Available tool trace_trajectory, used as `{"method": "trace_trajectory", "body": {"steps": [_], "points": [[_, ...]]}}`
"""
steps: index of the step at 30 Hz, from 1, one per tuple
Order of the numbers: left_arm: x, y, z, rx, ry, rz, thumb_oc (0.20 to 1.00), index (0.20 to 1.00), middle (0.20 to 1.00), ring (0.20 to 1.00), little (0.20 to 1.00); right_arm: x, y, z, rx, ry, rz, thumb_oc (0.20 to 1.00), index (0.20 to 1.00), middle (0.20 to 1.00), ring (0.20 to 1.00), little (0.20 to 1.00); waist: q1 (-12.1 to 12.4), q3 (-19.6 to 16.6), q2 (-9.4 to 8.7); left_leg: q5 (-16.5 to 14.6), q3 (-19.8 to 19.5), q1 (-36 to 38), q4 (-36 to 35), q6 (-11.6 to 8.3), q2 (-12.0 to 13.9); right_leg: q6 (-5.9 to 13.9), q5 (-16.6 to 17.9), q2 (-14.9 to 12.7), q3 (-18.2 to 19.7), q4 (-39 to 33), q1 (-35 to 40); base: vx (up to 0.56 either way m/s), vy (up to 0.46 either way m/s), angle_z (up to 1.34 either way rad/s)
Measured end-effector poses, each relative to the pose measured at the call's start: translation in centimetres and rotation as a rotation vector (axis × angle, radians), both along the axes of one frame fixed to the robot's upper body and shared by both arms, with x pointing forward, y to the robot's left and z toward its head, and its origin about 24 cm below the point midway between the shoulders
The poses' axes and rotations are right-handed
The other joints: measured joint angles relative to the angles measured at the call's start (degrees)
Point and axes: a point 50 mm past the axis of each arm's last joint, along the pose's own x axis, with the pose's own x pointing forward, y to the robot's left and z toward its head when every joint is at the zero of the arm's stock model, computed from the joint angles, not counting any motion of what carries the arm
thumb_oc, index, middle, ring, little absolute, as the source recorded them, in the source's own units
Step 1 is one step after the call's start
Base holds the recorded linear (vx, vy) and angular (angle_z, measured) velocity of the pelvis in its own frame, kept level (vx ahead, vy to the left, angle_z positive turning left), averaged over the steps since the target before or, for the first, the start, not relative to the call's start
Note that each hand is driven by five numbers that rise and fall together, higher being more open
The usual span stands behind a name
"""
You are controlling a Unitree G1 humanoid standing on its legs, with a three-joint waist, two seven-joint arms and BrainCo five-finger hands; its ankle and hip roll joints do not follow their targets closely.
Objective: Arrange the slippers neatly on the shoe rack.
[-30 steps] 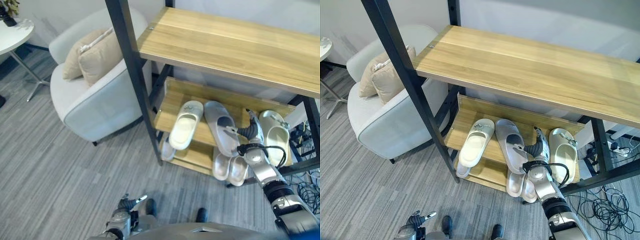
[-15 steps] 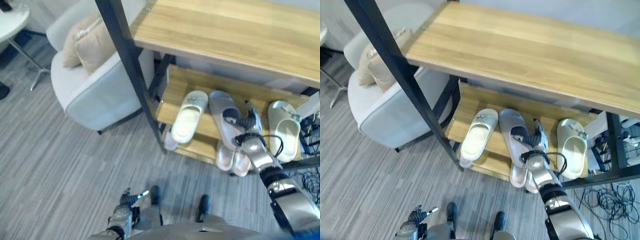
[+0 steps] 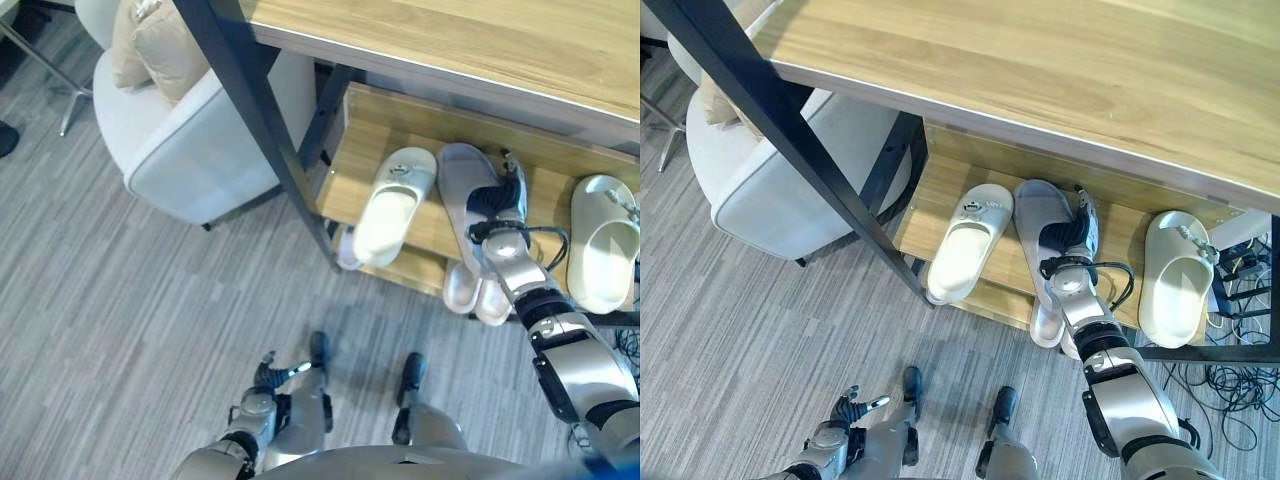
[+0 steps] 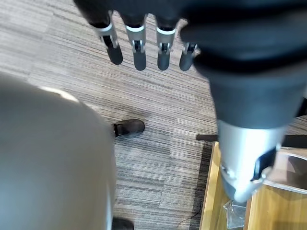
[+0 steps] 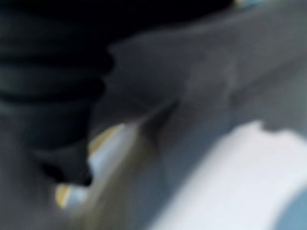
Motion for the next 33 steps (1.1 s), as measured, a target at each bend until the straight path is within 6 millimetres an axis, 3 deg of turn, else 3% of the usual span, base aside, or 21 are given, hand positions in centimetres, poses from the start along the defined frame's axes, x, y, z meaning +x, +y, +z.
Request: {"method": "trace_trajectory", "body": {"steps": [7, 10, 12, 14, 15, 17, 19, 23, 27, 30, 33], "points": [[0.1, -0.2, 0.1, 0.008, -0.009, -0.025, 1.0, 1.0, 1.0, 1.0, 1.0, -0.8, 0.1, -0.7, 0.004, -0.014, 0.001, 0.2, 0.2, 0.2, 0.2, 0.2, -0.05, 0.12, -0.01, 0.0, 0.16, 0.58, 0.0, 0.0, 0.02, 0.0, 0.0, 0.05, 0.22, 0.0, 0.44, 0.0, 0.0, 0.0], [0.0, -0.2, 0.0, 0.014, -0.009, -0.033, 1.0, 1.0, 1.0, 1.0, 1.0, -2.5, -0.1, -2.5, 0.027, 0.004, 0.001, 0.2, 0.2, 0.2, 0.2, 0.2, -0.16, 0.21, -0.13, -0.01, 0.19, 2.1, -0.03, 0.0, 0.0, 0.02, -0.02, 0.03, 0.28, -0.01, 1.93, 0.0, 0.0, 0.0], [-0.3, -0.4, 0.1, -0.026, -0.04, -0.008, 1.0, 1.0, 1.0, 1.0, 1.0, -6.0, -0.6, -2.6, 0.096, -0.115, -0.003, 0.2, 0.2, 0.2, 0.2, 0.2, -0.08, 0.33, 0.04, -0.05, 0.17, 2.89, -0.06, -0.06, -0.03, 0.24, -0.2, 0.0, 0.34, -0.01, 2.75, 0.0, 0.0, 0.0], [-0.9, 0.1, 0.0, -0.033, -0.041, 0.006, 1.0, 1.0, 1.0, 1.0, 1.0, -9.8, -1.2, -3.0, 0.019, -0.151, 0.032, 0.2, 0.2, 0.2, 0.2, 0.2, -0.76, 0.34, 0.04, -0.12, 0.26, 3.67, -0.07, -0.11, -0.02, 0.32, -0.26, -0.14, 0.45, -0.02, 3.54, 0.0, 0.0, 0.0], [-1.4, 0.3, -0.1, -0.049, -0.033, 0.039, 1.0, 1.0, 1.0, 1.0, 1.0, -12.9, -1.3, -2.5, -0.071, -0.205, 0.067, 0.2, 0.2, 0.2, 0.2, 0.2, -1.59, 0.36, -0.09, -0.18, 0.25, 4.71, -0.09, -0.16, -0.03, 0.37, -0.3, -0.17, 0.39, -0.02, 4.65, 0.02, -0.018, -0.08], [-2.2, 0.8, -0.4, -0.039, -0.006, 0.051, 1.0, 1.0, 1.0, 1.0, 1.0, -13.7, -0.9, -3.3, -0.065, -0.233, 0.041, 0.2, 0.2, 0.2, 0.2, 0.2, -4.06, -0.07, -0.97, -0.59, 0.58, 5.95, -0.13, -0.6, 0.25, 0.44, -0.38, 0.11, 1.42, -0.05, 5.25, 0.02, -0.031, -0.19], [-2.1, 1.0, -0.4, -0.039, -0.01, 0.055, 1.0, 1.0, 1.0, 1.0, 1.0, -15.0, -0.7, -4.2, 0.005, -0.233, 0.006, 0.2, 0.2, 0.2, 0.2, 0.2, -4.84, -0.13, -0.92, -0.96, 0.73, 6.33, -0.39, -1.12, 0.64, 0.45, -0.42, 0.15, 1.63, -0.04, 5.52, 0.01, -0.028, -0.12], [-2.8, 1.0, -0.7, -0.044, 0.013, 0.069, 1.0, 1.0, 1.0, 1.0, 1.0, -16.9, 0.7, -7.9, 0.028, 0.022, 0.226, 0.2, 0.2, 0.2, 0.2, 0.2, -4.99, -1.76, -0.62, -1.04, 2.02, 6.96, -0.4, -1.15, 0.97, 0.49, -0.31, 0.33, 2.99, -0.04, 5.41, 0.0, -0.007, -0.15], [-3.6, 1.0, -1.0, -0.045, 0.044, 0.08, 1.0, 1.0, 1.0, 1.0, 1.0, -18.3, 0.7, -10.1, 0.046, 0.136, 0.253, 0.2, 0.2, 0.2, 0.2, 0.2, -4.76, -3.94, -0.41, -1.22, 2.31, 7.61, -0.4, -0.86, 0.87, 0.56, -0.32, 0.22, 3.19, -0.04, 5.9, 0.0, -0.001, -0.02], [-4.4, 1.5, -1.2, -0.035, 0.064, 0.115, 1.0, 1.0, 1.0, 1.0, 1.0, -21.0, 0.9, -13.3, 0.074, 0.304, 0.302, 0.2, 0.2, 0.2, 0.2, 0.2, -4.98, -6.33, -1.18, -1.53, 3.31, 8.84, -0.4, -0.33, 0.85, 0.42, -0.27, 0.12, 3.97, -0.04, 6.57, 0.02, -0.008, -0.14], [-4.9, 1.9, -1.3, -0.045, 0.073, 0.169, 1.0, 1.0, 1.0, 1.0, 1.0, -22.9, 1.0, -14.8, 0.105, 0.39, 0.311, 0.2, 0.2, 0.2, 0.2, 0.2, -5.02, -6.68, -1.34, -1.64, 3.36, 10.25, -0.39, -0.35, 0.81, 0.46, -0.34, 0.11, 3.99, -0.04, 7.94, 0.02, -0.002, -0.02]]}}
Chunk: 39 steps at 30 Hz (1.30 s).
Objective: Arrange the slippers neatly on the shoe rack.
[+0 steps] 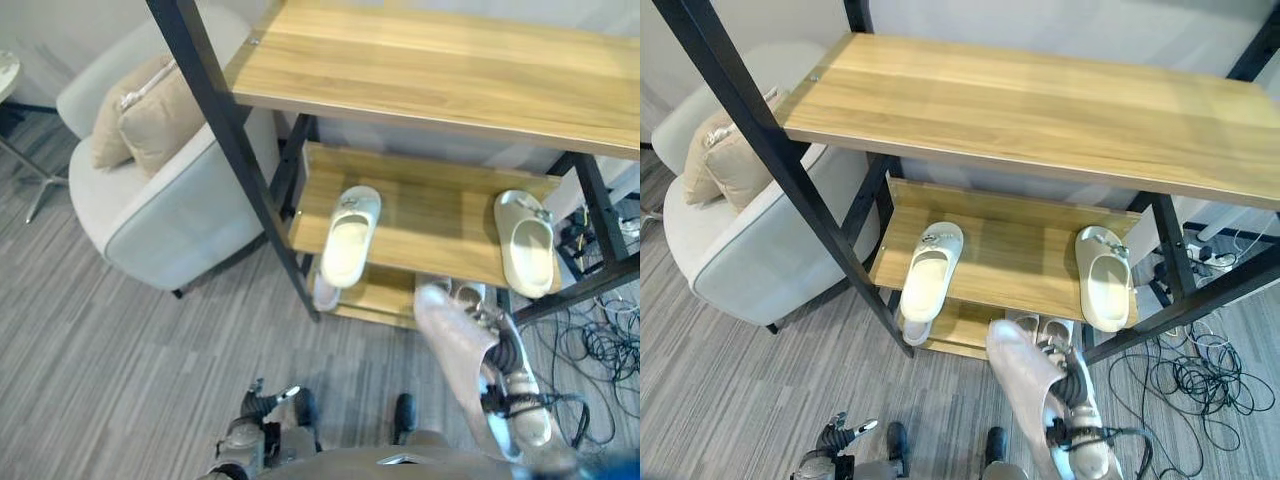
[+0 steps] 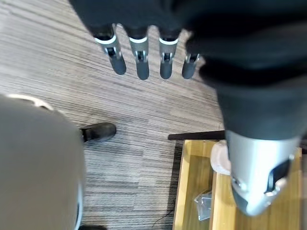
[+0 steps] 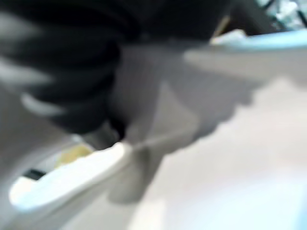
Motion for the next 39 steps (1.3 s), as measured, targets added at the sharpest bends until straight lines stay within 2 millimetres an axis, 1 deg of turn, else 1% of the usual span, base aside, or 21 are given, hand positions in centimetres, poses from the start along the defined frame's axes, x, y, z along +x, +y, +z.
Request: {"method": "trace_trajectory", "body": {"steps": [2, 3, 6, 8, 10, 12, 13, 14, 15, 16, 17, 19, 21, 22, 25, 29, 30, 33, 35, 37, 39], "points": [[-0.6, 0.3, -0.1, -0.012, 0.004, 0.039, 1.0, 1.0, 1.0, 1.0, 1.0, -0.8, 0.0, -0.6, 0.018, 0.044, 0.007, 0.2, 0.2, 0.2, 0.2, 0.2, -0.01, -0.29, 0.03, -0.33, 0.17, 0.65, -0.01, -0.06, 0.0, 0.01, -0.09, 0.02, 0.43, -0.01, 0.4, 0.03, -0.004, -0.09], [-1.0, 0.7, -0.2, -0.005, 0.017, 0.051, 1.0, 1.0, 1.0, 1.0, 1.0, -1.6, -0.6, -1.8, 0.015, 0.11, -0.008, 0.2, 0.2, 0.2, 0.2, 0.2, -0.06, -0.8, 0.06, -0.46, 0.27, 0.69, -0.01, -0.12, 0.03, 0.02, -0.09, 0.03, 0.54, -0.01, 0.4, 0.03, -0.001, -0.06], [-1.3, 1.3, -0.1, 0.001, 0.02, 0.071, 1.0, 1.0, 1.0, 1.0, 1.0, -2.4, -1.2, -3.4, 0.004, 0.188, -0.045, 0.2, 0.2, 0.2, 0.2, 0.2, 0.14, -1.05, -0.06, -0.54, 0.41, 0.77, -0.01, -0.25, 0.1, 0.08, -0.16, 0.13, 0.71, -0.01, 0.39, 0.01, -0.004, -0.02], [-1.4, 1.5, -0.1, 0.007, 0.021, 0.076, 1.0, 1.0, 1.0, 1.0, 1.0, -2.6, -1.2, -3.8, 0.019, 0.207, -0.062, 0.2, 0.2, 0.2, 0.2, 0.2, 0.25, -1.08, 0.03, -0.62, 0.49, 0.69, -0.02, -0.41, 0.1, 0.25, -0.26, 0.11, 0.81, -0.12, 0.24, -0.08, -0.008, -0.03], [-1.0, 1.7, 0.1, 0.014, 0.001, 0.103, 1.0, 1.0, 1.0, 1.0, 1.0, -2.0, -0.8, -3.9, 0.019, 0.202, -0.037, 0.2, 0.2, 0.2, 0.2, 0.2, 0.35, -0.71, 0.03, -0.43, 0.55, -0.09, -0.01, -0.25, 0.13, 0.25, 0.03, 0.14, 0.92, -0.24, -0.64, -0.18, 0.006, -0.03], [0.6, 1.9, 0.7, 0.005, -0.066, 0.151, 1.0, 1.0, 1.0, 1.0, 1.0, -1.2, -0.4, -3.7, 0.023, 0.178, -0.019, 0.2, 0.2, 0.2, 0.2, 0.2, 0.51, 0.24, -0.02, 0.01, 0.44, -1.6, 0.0, 0.04, 0.19, 0.27, 0.11, 0.15, 0.95, 0.96, -2.87, -0.27, -0.025, 0.0], [1.6, 2.0, 1.1, 0.007, -0.108, 0.163, 1.0, 1.0, 1.0, 1.0, 1.0, -0.5, -0.4, -3.4, 0.023, 0.158, -0.017, 0.2, 0.2, 0.2, 0.2, 0.2, 0.55, 1.43, -0.05, 0.56, 0.43, -2.49, 0.09, 0.27, 0.24, 0.18, 0.01, 0.09, 1.18, 2.51, -4.5, -0.29, -0.083, 0.02], [6.1, 2.3, 3.4, 0.044, -0.287, 0.193, 1.0, 1.0, 1.0, 1.0, 1.0, 1.9, -0.4, -2.3, 0.015, 0.081, -0.005, 0.2, 0.2, 0.2, 0.2, 0.2, 1.45, 6.06, -0.22, 1.1, 0.16, -8.66, 5.19, 0.31, 0.77, 0.07, -2.04, -0.22, 1.96, 9.87, -11.45, -0.27, -0.129, 0.16], [10.3, 3.3, 6.6, 0.106, -0.47, 0.209, 1.0, 1.0, 1.0, 1.0, 1.0, 3.9, -0.2, -1.3, 0.01, 0.019, 0.015, 0.2, 0.2, 0.2, 0.2, 0.2, 2.29, 10.84, -1.19, 0.16, -0.91, -14.4, 10.34, 0.35, 1.49, -1.3, -3.15, -0.7, 1.47, 14.51, -16.42, -0.19, -0.119, 0.23], [11.5, 3.8, 7.8, 0.145, -0.53, 0.228, 1.0, 1.0, 1.0, 1.0, 1.0, 4.5, -0.1, -1.0, 0.012, -0.006, 0.011, 0.2, 0.2, 0.2, 0.2, 0.2, 2.59, 12.61, -1.62, 0.23, -1.62, -15.32, 10.98, 0.41, 1.62, -1.43, -3.5, -0.22, 1.3, 15.9, -17.4, -0.11, -0.1, 0.24], [12.7, 4.5, 9.3, 0.19, -0.601, 0.286, 1.0, 1.0, 1.0, 1.0, 1.0, 4.8, 0.1, -0.8, 0.016, -0.029, 0.002, 0.2, 0.2, 0.2, 0.2, 0.2, 2.74, 12.92, -2.26, -0.68, -2.3, -17.42, 12.75, -0.17, 2.05, -1.72, -4.79, -0.49, 1.23, 18.76, -19.81, -0.06, -0.051, 0.18], [14.1, 5.7, 12.1, 0.258, -0.737, 0.358, 1.0, 1.0, 1.0, 1.0, 1.0, 5.3, 0.1, -0.2, 0.025, -0.073, -0.013, 0.2, 0.2, 0.2, 0.2, 0.2, 3.12, 13.91, -3.04, -1.8, -3.25, -21.92, 16.04, -0.13, 2.38, -2.67, -7.02, -1.34, 0.99, 23.78, -24.69, -0.05, -0.027, 0.17], [15.4, 6.2, 14.3, 0.315, -0.829, 0.365, 1.0, 1.0, 1.0, 1.0, 1.0, 5.9, -0.1, 0.7, 0.014, -0.116, -0.01, 0.2, 0.2, 0.2, 0.2, 0.2, 3.3, 15.39, -3.0, -1.84, -3.59, -24.87, 18.04, -0.11, 2.56, -3.36, -7.82, -1.66, 0.98, 26.6, -27.87, 0.02, -0.015, 0.1], [16.4, 6.6, 15.5, 0.341, -0.871, 0.402, 1.0, 1.0, 1.0, 1.0, 1.0, 6.8, -0.4, 1.6, -0.008, -0.155, 0.005, 0.2, 0.2, 0.2, 0.2, 0.2, 3.03, 15.95, -2.6, -2.88, -4.37, -28.46, 20.75, -0.27, 2.78, -3.25, -8.7, -1.86, 0.93, 29.0, -31.08, 0.03, 0.001, 0.1], [17.6, 6.8, 16.7, 0.349, -0.898, 0.454, 1.0, 1.0, 1.0, 1.0, 1.0, 8.2, -0.6, 2.9, -0.025, -0.216, 0.015, 0.2, 0.2, 0.2, 0.2, 0.2, 2.67, 16.17, -2.75, -3.44, -5.09, -32.67, 24.71, -0.09, 3.34, -3.94, -9.83, -1.92, 0.81, 32.6, -34.78, -0.02, 0.007, 0.07], [18.6, 6.7, 18.1, 0.312, -0.94, 0.543, 1.0, 1.0, 1.0, 1.0, 1.0, 9.1, -0.4, 5.1, -0.013, -0.322, 0.039, 0.2, 0.2, 0.2, 0.2, 0.2, 1.53, 15.9, -2.93, -7.24, -6.54, -40.25, 33.78, -0.15, 4.24, -4.46, -13.04, -2.39, 0.83, 40.11, -41.09, 0.0, -0.001, 0.04], [18.8, 6.7, 18.4, 0.314, -0.952, 0.562, 1.0, 1.0, 1.0, 1.0, 1.0, 9.3, -0.3, 5.5, -0.015, -0.337, 0.045, 0.2, 0.2, 0.2, 0.2, 0.2, 1.22, 15.84, -2.96, -9.02, -7.06, -43.48, 38.24, 0.22, 4.77, -4.91, -14.44, -2.57, 0.85, 43.68, -43.73, 0.0, 0.0, 0.0], [18.6, 6.9, 18.1, 0.339, -0.92, 0.631, 1.0, 1.0, 1.0, 1.0, 1.0, 9.5, -0.3, 5.5, -0.019, -0.344, 0.037, 0.2, 0.2, 0.2, 0.2, 0.2, 0.84, 15.18, -3.35, -12.69, -8.2, -49.02, 46.1, 0.03, 5.74, -5.81, -17.52, -2.69, 1.11, 50.29, -48.57, 0.03, -0.008, -0.05], [18.0, 7.1, 17.7, 0.369, -0.894, 0.703, 1.0, 1.0, 1.0, 1.0, 1.0, 9.9, -0.3, 5.8, -0.017, -0.365, 0.021, 0.2, 0.2, 0.2, 0.2, 0.2, 0.42, 14.33, -3.5, -15.33, -9.52, -52.92, 52.23, -0.28, 6.35, -6.15, -19.76, -2.81, 1.01, 55.57, -51.68, 0.05, -0.015, -0.03], [17.7, 6.4, 16.9, 0.352, -0.858, 0.752, 1.0, 1.0, 1.0, 1.0, 1.0, 9.9, -0.2, 5.5, -0.012, -0.362, -0.005, 0.2, 0.2, 0.2, 0.2, 0.2, 0.58, 12.1, -3.9, -18.38, -10.47, -57.35, 58.67, -0.32, 6.8, -6.51, -22.9, -3.6, 1.03, 61.87, -55.62, 0.07, -0.01, 0.05], [17.1, 6.2, 15.7, 0.335, -0.805, 0.799, 1.0, 1.0, 1.0, 1.0, 1.0, 10.1, -0.1, 5.1, -0.029, -0.348, -0.009, 0.2, 0.2, 0.2, 0.2, 0.2, 0.4, 10.13, -3.81, -20.27, -11.28, -59.89, 62.83, -0.3, 7.08, -6.98, -24.86, -3.92, 1.08, 65.63, -57.64, 0.05, -0.009, 0.02]]}}
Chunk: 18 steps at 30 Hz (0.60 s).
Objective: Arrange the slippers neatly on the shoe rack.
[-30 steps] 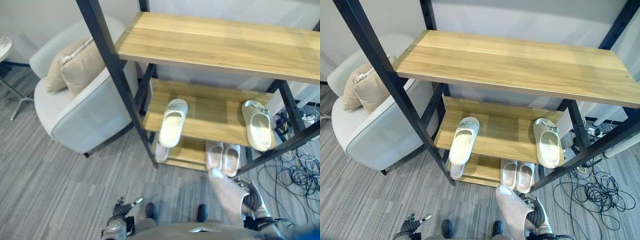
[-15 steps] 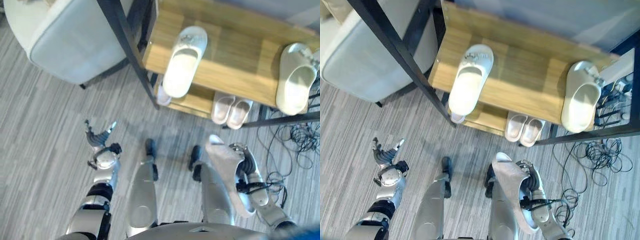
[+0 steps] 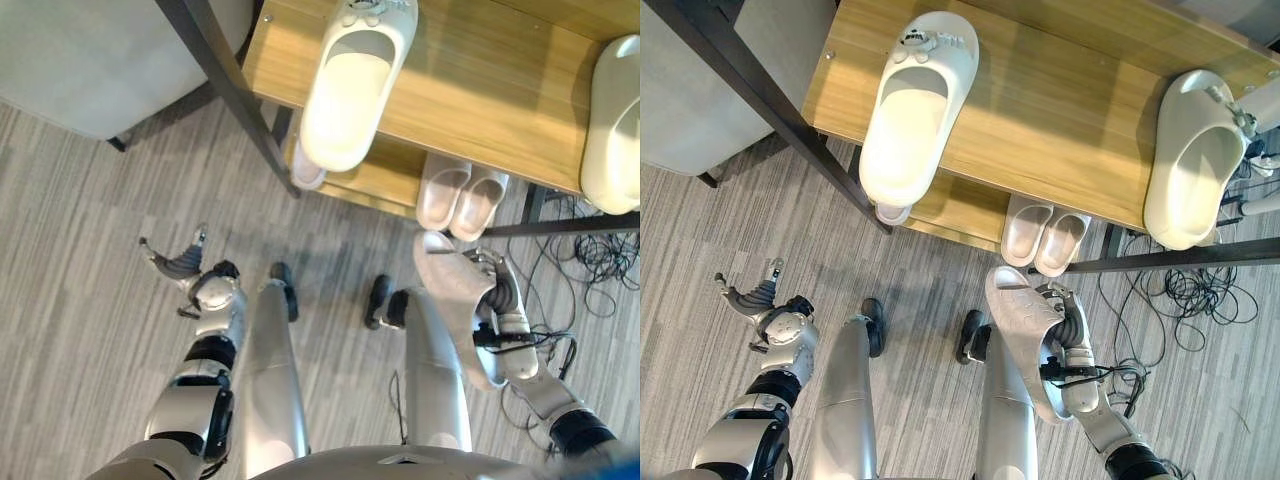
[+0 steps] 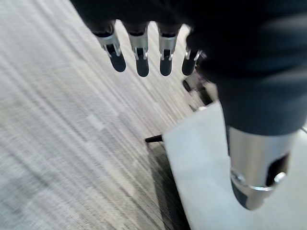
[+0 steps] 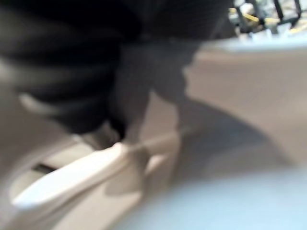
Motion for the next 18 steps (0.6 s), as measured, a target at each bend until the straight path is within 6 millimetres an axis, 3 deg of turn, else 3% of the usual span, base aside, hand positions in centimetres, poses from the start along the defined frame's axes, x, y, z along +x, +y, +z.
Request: {"method": "trace_trajectory", "body": {"steps": [2, 4, 8, 10, 14, 18], "points": [[-0.4, -0.2, -0.7, -0.039, 0.007, 0.019, 1.0, 1.0, 1.0, 1.0, 1.0, 0.3, 0.3, 0.1, 0.006, -0.004, -0.001, 0.2, 0.2, 0.2, 0.2, 0.2, 0.18, -0.78, -0.12, -0.92, -0.53, -1.17, 1.85, -0.16, 0.12, 0.04, -0.86, -0.02, 0.08, 1.74, -0.99, 0.05, 0.002, -0.01], [-1.2, 0.1, -1.6, -0.113, -0.001, 0.079, 1.0, 1.0, 1.0, 1.0, 1.0, 0.2, 0.6, -0.4, -0.01, 0.02, 0.009, 0.2, 0.2, 0.2, 0.2, 0.2, 0.0, -3.91, -0.1, -2.07, -1.21, -4.38, 4.94, -0.24, 0.17, -0.13, -1.97, 0.0, 0.48, 4.42, -4.04, 0.04, 0.011, -0.05], [-2.0, 1.2, -2.3, -0.169, -0.01, 0.096, 1.0, 1.0, 1.0, 1.0, 1.0, 0.9, 0.6, 0.4, -0.028, 0.003, 0.01, 0.2, 0.2, 0.2, 0.2, 0.2, 0.29, -6.48, 0.39, -3.48, -1.46, -9.29, 9.74, 0.25, 0.22, -0.34, -3.62, -0.37, 1.64, 9.32, -9.02, 0.03, 0.003, -0.01], [-1.3, 1.7, -1.3, -0.154, -0.036, 0.032, 1.0, 1.0, 1.0, 1.0, 1.0, 2.4, 0.0, 2.6, -0.059, -0.05, 0.0, 0.2, 0.2, 0.2, 0.2, 0.2, 0.95, -7.09, 0.9, -4.31, -1.74, -14.54, 14.54, 0.45, 0.0, -0.14, -4.84, -1.19, 2.73, 14.31, -14.54, 0.03, 0.008, -0.02], [-0.2, 1.7, 0.0, -0.157, -0.073, -0.046, 1.0, 1.0, 1.0, 1.0, 1.0, 4.2, -1.2, 4.1, -0.103, -0.046, -0.04, 0.2, 0.2, 0.2, 0.2, 0.2, 1.64, -7.56, 1.51, -4.91, -2.57, -18.88, 18.23, 0.3, -0.47, -0.24, -5.39, -1.78, 3.14, 18.04, -18.66, 0.03, 0.001, 0.03], [1.4, 1.5, 2.2, -0.182, -0.162, -0.14, 1.0, 1.0, 1.0, 1.0, 1.0, 6.7, -2.6, 7.4, -0.133, -0.081, -0.118, 0.2, 0.2, 0.2, 0.2, 0.2, 1.88, -7.52, 2.3, -5.87, -2.94, -25.86, 24.98, 1.27, -1.03, -0.31, -6.77, -2.66, 5.05, 25.22, -25.98, 0.05, 0.02, 0.04]]}}
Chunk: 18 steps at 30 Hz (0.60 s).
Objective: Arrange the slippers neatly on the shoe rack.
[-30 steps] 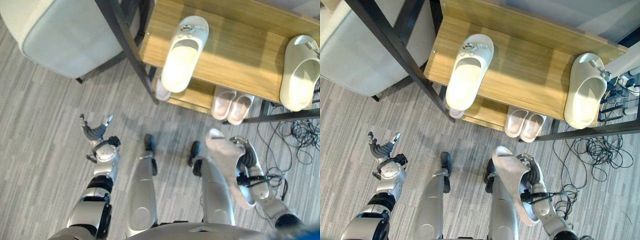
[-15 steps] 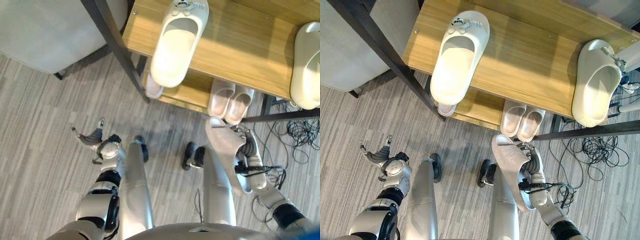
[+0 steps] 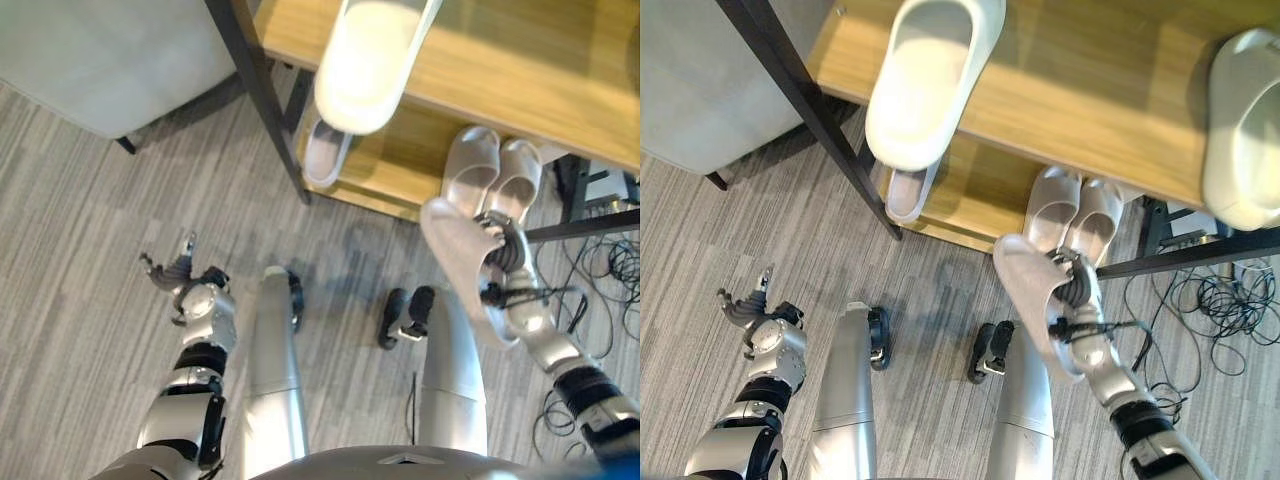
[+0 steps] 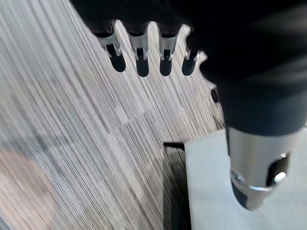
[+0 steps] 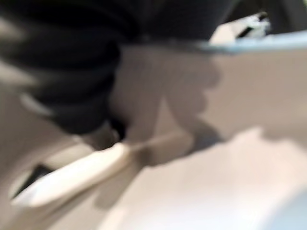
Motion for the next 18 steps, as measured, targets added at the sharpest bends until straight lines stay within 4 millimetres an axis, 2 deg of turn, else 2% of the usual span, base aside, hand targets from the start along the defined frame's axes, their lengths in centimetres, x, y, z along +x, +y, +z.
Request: {"method": "trace_trajectory", "body": {"steps": [3, 8, 12, 15, 18], "points": [[1.4, -1.6, 0.3, -0.07, -0.028, -0.118, 1.0, 1.0, 1.0, 1.0, 1.0, 1.5, -0.5, 1.7, -0.002, 0.026, -0.026, 0.2, 0.2, 0.2, 0.2, 0.2, 1.09, 0.06, 1.25, -1.08, 0.02, -4.12, 4.38, 0.49, -0.38, 0.15, -1.1, -0.85, 1.36, 4.64, -4.28, 0.05, 0.031, 0.03], [2.0, -2.3, 1.0, -0.145, -0.093, -0.154, 1.0, 1.0, 1.0, 1.0, 1.0, 2.8, -0.1, 3.0, -0.016, 0.015, -0.01, 0.2, 0.2, 0.2, 0.2, 0.2, 1.41, 0.27, 1.6, -1.17, 0.05, -4.43, 4.69, 0.6, -0.93, 0.04, -1.44, -1.31, 1.56, 5.18, -4.52, 0.01, 0.018, 0.06], [2.7, -3.5, 1.8, -0.166, -0.132, -0.198, 1.0, 1.0, 1.0, 1.0, 1.0, 4.4, 0.2, 5.6, -0.019, -0.021, -0.03, 0.2, 0.2, 0.2, 0.2, 0.2, 1.87, 0.86, 2.49, -1.43, 0.38, -4.42, 4.78, 0.92, -1.15, 0.14, -1.55, -1.49, 1.9, 5.23, -4.52, 0.0, 0.0, 0.0], [3.0, -4.8, 2.1, -0.236, -0.177, -0.216, 1.0, 1.0, 1.0, 1.0, 1.0, 5.4, 0.2, 7.2, -0.024, -0.026, -0.064, 0.2, 0.2, 0.2, 0.2, 0.2, 2.64, 1.37, 2.52, -1.64, 0.89, -4.43, 4.86, 1.05, -1.12, 0.17, -1.56, -1.59, 2.39, 5.42, -4.95, 0.01, 0.022, 0.0], [3.3, -5.4, 2.7, -0.265, -0.22, -0.23, 1.0, 1.0, 1.0, 1.0, 1.0, 6.5, 0.0, 9.3, -0.024, -0.037, -0.109, 0.2, 0.2, 0.2, 0.2, 0.2, 2.57, 3.71, 2.19, -2.22, 0.96, -4.29, 6.54, 1.3, -1.13, 0.06, -2.18, -1.97, 2.85, 7.33, -5.0, 0.01, 0.019, 0.02]]}}
